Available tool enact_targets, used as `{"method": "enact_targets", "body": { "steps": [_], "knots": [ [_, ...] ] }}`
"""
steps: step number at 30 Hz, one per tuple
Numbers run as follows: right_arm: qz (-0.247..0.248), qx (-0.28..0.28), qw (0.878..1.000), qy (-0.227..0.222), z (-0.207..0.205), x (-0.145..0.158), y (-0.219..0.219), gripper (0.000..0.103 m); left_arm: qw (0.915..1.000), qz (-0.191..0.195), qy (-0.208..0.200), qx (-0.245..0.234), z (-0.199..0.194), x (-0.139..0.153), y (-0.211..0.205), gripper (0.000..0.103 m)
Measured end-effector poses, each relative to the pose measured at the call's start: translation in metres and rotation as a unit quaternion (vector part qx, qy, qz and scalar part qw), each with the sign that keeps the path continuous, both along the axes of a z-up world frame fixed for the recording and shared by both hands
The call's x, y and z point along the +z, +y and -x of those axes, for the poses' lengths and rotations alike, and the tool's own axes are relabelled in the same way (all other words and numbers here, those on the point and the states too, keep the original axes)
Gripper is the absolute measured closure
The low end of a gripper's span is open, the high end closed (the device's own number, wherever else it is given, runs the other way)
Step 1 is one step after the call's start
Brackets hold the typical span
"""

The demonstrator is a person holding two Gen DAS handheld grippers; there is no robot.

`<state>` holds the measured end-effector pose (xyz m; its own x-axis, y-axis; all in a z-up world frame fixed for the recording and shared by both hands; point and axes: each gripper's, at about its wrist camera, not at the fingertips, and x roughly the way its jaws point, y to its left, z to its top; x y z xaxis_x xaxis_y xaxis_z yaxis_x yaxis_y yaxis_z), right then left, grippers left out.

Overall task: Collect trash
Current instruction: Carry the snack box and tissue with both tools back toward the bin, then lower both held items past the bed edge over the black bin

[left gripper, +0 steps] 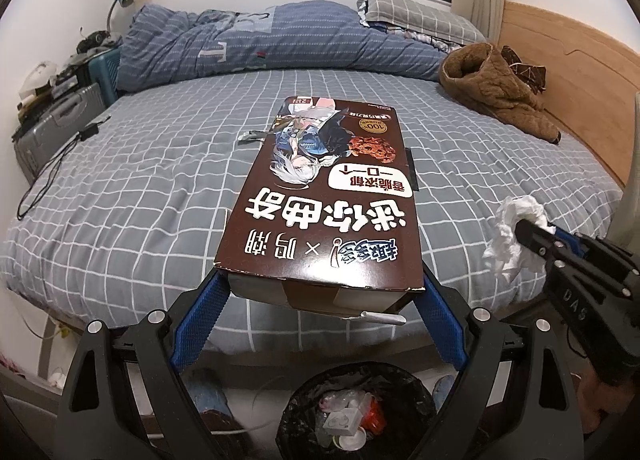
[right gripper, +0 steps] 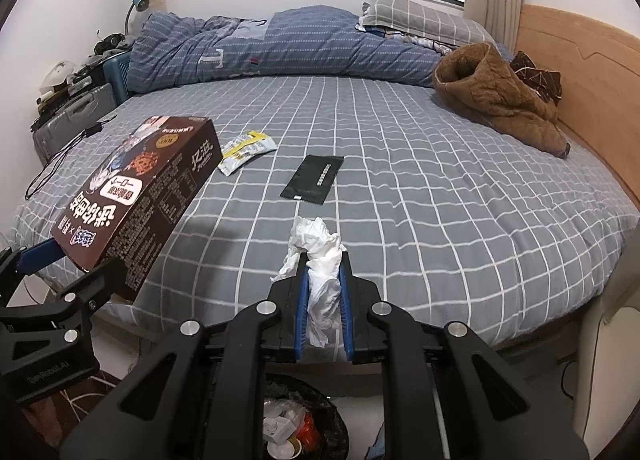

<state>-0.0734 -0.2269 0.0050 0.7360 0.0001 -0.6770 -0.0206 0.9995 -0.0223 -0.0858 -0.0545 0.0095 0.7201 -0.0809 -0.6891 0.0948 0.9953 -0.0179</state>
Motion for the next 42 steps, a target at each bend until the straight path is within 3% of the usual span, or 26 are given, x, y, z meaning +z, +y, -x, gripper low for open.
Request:
{"method": "enact_targets", "body": {
  "steps": [23,42],
  "knots": [
    [0.007,0.015,1.0,0.025,0.067,-0.018,0.023,0.09,0.9999,0.005,0.015,-0.004,0.067,-0.009,0.01,0.015],
    [-0.004,0.02,0.999,0.05,0.105,-0.027,0.03,0.09,0.9987,0.007,0.051,-0.005,0.114,-0.022,0.017,0.015]
  ]
}}
